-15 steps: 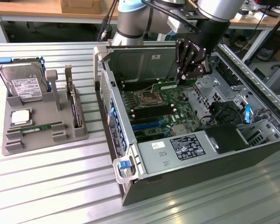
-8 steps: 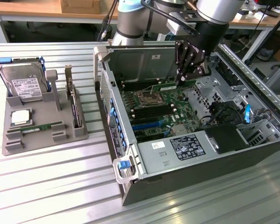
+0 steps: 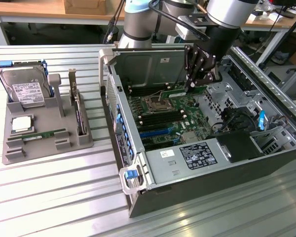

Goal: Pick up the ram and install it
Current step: 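Insert the ram into the slot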

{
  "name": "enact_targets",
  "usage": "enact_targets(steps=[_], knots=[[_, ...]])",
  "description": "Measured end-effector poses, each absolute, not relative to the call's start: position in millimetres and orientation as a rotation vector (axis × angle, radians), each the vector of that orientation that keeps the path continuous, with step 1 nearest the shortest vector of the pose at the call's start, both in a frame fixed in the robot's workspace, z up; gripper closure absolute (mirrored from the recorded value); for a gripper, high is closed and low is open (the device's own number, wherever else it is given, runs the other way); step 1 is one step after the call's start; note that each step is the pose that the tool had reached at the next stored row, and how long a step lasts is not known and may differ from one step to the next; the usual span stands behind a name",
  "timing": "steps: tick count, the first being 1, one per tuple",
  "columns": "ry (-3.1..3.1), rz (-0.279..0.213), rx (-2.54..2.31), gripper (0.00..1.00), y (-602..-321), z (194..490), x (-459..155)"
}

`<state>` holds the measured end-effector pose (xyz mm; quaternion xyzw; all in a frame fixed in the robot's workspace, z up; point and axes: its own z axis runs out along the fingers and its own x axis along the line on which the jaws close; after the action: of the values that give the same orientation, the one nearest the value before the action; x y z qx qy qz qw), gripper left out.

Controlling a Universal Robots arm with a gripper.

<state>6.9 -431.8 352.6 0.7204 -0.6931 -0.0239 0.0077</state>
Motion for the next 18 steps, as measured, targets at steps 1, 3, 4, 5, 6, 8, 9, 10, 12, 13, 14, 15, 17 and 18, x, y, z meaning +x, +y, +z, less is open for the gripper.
enact_targets(steps=[1, 3, 4, 5, 6, 8, 9, 10, 12, 13, 14, 15, 17, 18], knots=[[-2.167, -0.075, 2.252, 0.88, -431.8, 351.9, 6.9], [-2.167, -0.075, 2.252, 0.88, -431.9, 349.5, 6.9], [-2.167, -0.075, 2.252, 0.88, -431.8, 348.9, 6.9], [-2.167, -0.075, 2.252, 0.88, -431.8, 347.9, 6.9], [-2.167, -0.075, 2.252, 0.88, -431.8, 347.4, 6.9], [-2.167, -0.075, 2.252, 0.88, -431.8, 346.4, 6.9], [-2.167, -0.075, 2.252, 0.88, -431.9, 346.0, 6.9], [-2.167, -0.075, 2.252, 0.88, -431.8, 345.6, 6.9], [-2.167, -0.075, 2.252, 0.88, -431.8, 343.7, 6.9], [-2.167, -0.075, 2.252, 0.88, -431.8, 342.7, 6.9], [-2.167, -0.075, 2.252, 0.88, -431.8, 341.9, 6.9], [-2.167, -0.075, 2.252, 0.88, -431.8, 341.1, 6.9], [-2.167, -0.075, 2.252, 0.88, -431.8, 339.7, 6.9], [-2.167, -0.075, 2.252, 0.88, -431.8, 338.6, 6.9]])
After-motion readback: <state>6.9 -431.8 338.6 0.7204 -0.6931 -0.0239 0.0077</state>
